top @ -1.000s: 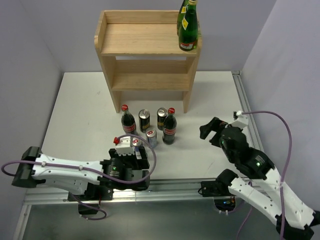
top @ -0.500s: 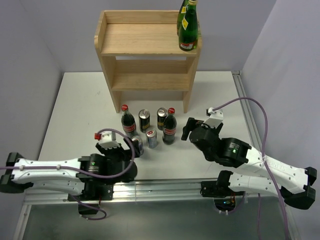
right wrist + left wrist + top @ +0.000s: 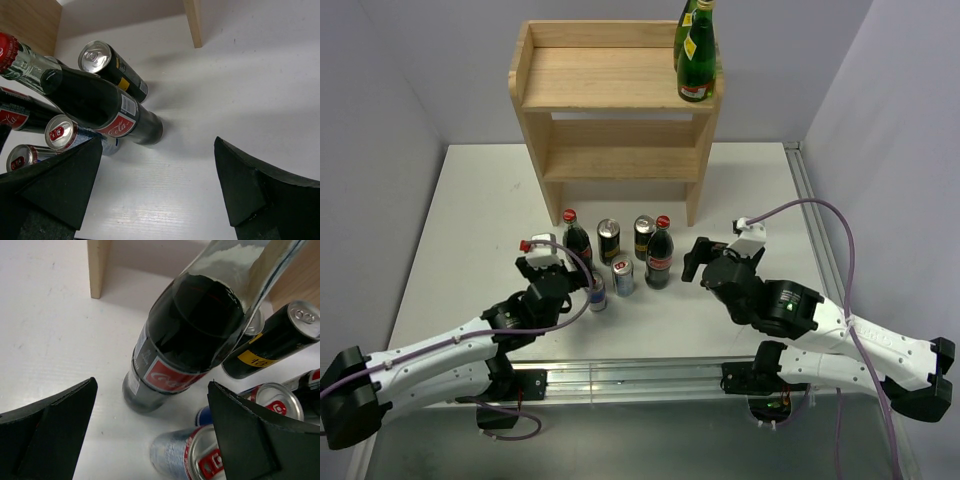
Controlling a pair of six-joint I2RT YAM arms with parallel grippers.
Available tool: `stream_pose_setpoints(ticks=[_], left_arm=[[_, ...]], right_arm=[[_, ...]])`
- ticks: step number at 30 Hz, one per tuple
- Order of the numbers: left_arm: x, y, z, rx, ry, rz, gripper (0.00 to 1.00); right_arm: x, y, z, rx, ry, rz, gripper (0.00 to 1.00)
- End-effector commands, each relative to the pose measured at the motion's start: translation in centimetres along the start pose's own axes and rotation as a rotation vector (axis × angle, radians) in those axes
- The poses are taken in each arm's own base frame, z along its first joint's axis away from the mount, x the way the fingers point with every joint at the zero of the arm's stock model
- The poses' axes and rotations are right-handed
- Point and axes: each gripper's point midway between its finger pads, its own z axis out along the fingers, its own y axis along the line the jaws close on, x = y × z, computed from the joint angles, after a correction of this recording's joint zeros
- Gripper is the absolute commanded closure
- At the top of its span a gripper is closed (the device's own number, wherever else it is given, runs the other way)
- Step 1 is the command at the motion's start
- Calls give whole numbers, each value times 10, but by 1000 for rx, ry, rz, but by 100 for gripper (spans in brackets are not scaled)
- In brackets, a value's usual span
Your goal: Place and organize the beverage onto the shelf
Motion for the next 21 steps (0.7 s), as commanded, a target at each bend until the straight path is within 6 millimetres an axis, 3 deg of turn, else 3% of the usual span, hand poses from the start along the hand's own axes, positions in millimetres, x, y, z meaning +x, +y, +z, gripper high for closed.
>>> stream_pose_setpoints(ticks=[1, 6, 21], left_arm=[[-20, -29, 14, 145, -65, 11, 1], [-22, -31, 30, 157, -61, 15, 1], [7, -17, 66, 75, -7, 62, 1]], right_arm=[[-5, 6, 1, -18, -31, 24, 0], [0, 5, 3, -17, -22, 20, 0], [1, 5, 1, -46, -23, 29, 0]])
